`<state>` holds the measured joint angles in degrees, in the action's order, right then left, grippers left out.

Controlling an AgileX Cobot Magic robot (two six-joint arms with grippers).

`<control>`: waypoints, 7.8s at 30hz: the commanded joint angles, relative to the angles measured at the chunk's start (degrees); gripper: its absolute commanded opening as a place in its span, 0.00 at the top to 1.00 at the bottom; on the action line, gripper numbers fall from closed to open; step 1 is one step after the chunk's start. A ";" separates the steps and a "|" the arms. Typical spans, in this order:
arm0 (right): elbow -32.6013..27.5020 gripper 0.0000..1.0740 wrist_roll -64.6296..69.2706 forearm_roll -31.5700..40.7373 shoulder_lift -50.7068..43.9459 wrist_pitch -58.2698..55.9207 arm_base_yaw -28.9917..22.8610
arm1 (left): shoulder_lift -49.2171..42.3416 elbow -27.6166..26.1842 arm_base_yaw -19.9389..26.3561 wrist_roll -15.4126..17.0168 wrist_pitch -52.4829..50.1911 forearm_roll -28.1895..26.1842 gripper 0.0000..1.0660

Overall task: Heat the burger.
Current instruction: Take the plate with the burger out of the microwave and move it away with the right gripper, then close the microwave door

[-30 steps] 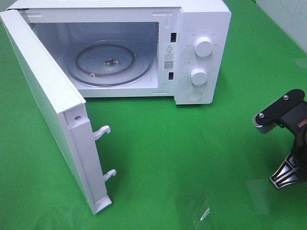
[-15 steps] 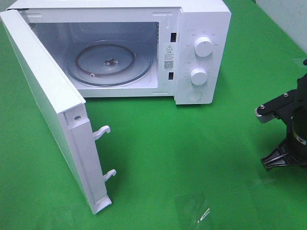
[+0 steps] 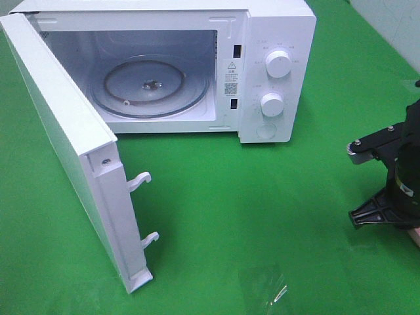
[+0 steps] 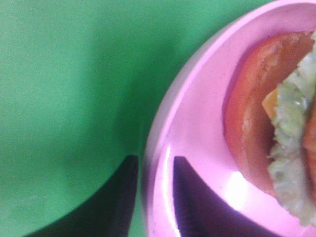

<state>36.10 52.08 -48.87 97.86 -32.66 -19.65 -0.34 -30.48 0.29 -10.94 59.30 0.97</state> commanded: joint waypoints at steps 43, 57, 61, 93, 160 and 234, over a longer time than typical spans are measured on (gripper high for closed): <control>-3.04 0.29 -52.08 51.11 -76.89 -31.34 0.40 | -0.92 0.06 -0.06 0.00 -0.69 0.00 0.28; -4.70 0.29 -52.83 51.45 -95.45 -27.96 11.63 | -0.92 0.06 -0.06 0.00 -0.69 0.00 0.28; -6.88 0.29 -52.77 51.51 -99.24 -25.38 13.87 | -0.92 0.06 -0.06 0.00 -0.69 0.00 0.28; -7.05 0.29 -52.65 51.51 -99.52 -24.75 15.70 | -0.92 0.06 -0.06 0.00 -0.69 0.00 0.28; -7.05 0.29 -52.65 51.51 -99.52 -24.75 15.70 | 27.10 18.28 -0.11 1.03 -62.57 -6.30 1.00; -7.05 0.29 -52.65 51.51 -99.52 -24.75 15.70 | 99.06 -1.78 -30.25 14.90 -111.15 5.21 1.00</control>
<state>29.05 0.00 2.81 -0.34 -58.27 -4.30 98.72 -31.51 -29.56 4.24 -52.20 7.10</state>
